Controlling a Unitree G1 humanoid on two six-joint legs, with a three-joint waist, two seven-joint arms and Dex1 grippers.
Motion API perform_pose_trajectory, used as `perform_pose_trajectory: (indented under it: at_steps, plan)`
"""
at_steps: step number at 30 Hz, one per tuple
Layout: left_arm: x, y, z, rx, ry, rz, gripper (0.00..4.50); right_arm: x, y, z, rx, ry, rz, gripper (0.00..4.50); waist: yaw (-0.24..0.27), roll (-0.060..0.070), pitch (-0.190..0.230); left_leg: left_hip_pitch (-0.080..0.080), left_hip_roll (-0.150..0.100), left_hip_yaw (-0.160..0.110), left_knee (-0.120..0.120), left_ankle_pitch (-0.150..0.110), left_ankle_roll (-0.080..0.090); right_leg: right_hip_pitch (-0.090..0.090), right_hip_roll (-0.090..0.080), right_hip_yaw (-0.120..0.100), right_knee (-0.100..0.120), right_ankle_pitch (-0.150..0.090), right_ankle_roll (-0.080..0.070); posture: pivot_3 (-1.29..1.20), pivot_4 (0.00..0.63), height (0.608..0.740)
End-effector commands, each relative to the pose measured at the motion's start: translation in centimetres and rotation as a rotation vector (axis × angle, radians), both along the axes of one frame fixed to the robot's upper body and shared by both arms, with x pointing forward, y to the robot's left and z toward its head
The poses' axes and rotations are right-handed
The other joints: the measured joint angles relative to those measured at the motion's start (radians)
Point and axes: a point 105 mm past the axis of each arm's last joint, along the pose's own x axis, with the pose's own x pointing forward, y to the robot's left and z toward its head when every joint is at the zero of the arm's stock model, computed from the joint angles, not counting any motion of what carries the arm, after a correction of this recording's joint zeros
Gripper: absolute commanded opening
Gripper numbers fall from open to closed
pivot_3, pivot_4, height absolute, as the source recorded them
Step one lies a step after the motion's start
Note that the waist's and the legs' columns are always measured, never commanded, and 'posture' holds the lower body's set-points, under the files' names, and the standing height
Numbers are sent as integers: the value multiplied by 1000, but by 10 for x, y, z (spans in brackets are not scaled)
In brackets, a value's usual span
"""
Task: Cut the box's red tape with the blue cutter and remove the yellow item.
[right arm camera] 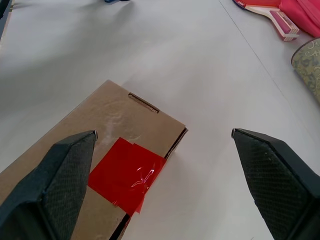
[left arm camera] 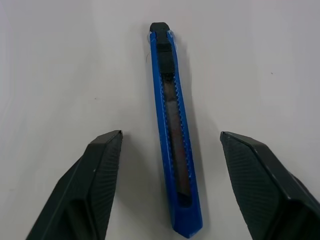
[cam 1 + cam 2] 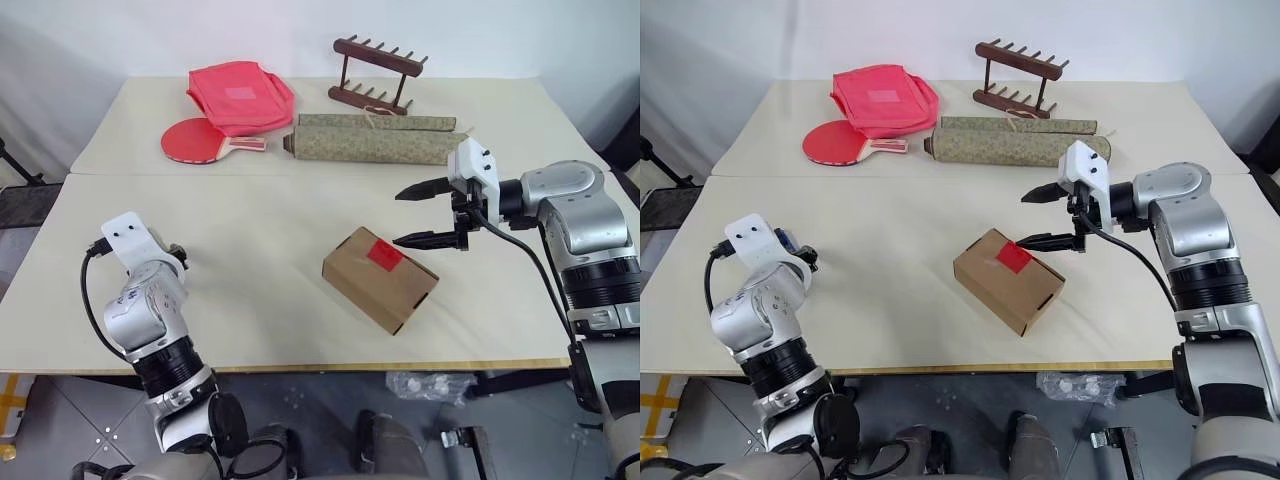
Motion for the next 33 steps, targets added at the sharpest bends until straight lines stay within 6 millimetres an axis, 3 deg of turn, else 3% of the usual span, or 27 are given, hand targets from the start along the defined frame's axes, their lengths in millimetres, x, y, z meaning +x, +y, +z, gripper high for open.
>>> perform_pose_trajectory:
  at_steps: [1, 3, 8, 9, 10, 17, 31, 33]
  plan:
    - [-5, 3, -15, -38, 59, 10, 2974, 0, -4, 19, 6, -67, -1, 4500, -1, 0, 0, 1, 0, 0, 0, 0, 0, 0, 0, 0, 0, 0, 0, 0, 150, 740]
    - [-8, 4, -17, -38, 76, 18, 2974, 0, -5, 20, 5, -69, -1, 4500, -1, 0, 0, 1, 0, 1, -1, 0, 0, 0, 0, 1, 0, 0, 0, 0, 150, 740]
    - [-16, 7, -23, -40, 121, 42, 1884, 1, -5, 21, 3, -75, -4, 4500, -1, 1, 0, 2, 0, 2, -1, 0, 0, 0, 0, 2, 0, 0, 0, 0, 150, 740]
    - [-17, 7, -24, -41, 128, 41, 1884, 2, -5, 21, 2, -76, -4, 4500, -1, 1, 0, 2, 0, 2, -1, 0, 0, 0, 0, 2, 0, 0, 0, 0, 150, 740]
    - [-19, 7, -25, -47, 136, 53, 1491, 2, -5, 21, 2, -77, -4, 4500, -1, 1, 0, 2, 0, 2, -1, 0, 0, 0, 0, 2, 0, 0, 0, 0, 150, 740]
    - [-24, 7, -29, -58, 162, 65, 18, 3, -4, 22, 3, -84, -4, 4500, 0, 1, -1, 2, 0, 3, -2, 0, 0, 0, 0, 2, 0, 0, 0, 0, 150, 740]
    - [-25, 13, -18, 39, 188, 12, 18, 4, -3, 19, 5, -78, -10, 4500, -1, 1, -1, 2, 0, 3, -2, 0, 0, -1, 0, 3, 0, 0, 0, 0, 150, 740]
    - [-24, 12, -17, 31, 170, 18, 643, 4, -2, 18, 7, -78, -12, 4500, -1, 1, -1, 2, 0, 3, -2, 0, 0, -1, 0, 3, 0, 0, 0, 0, 150, 740]
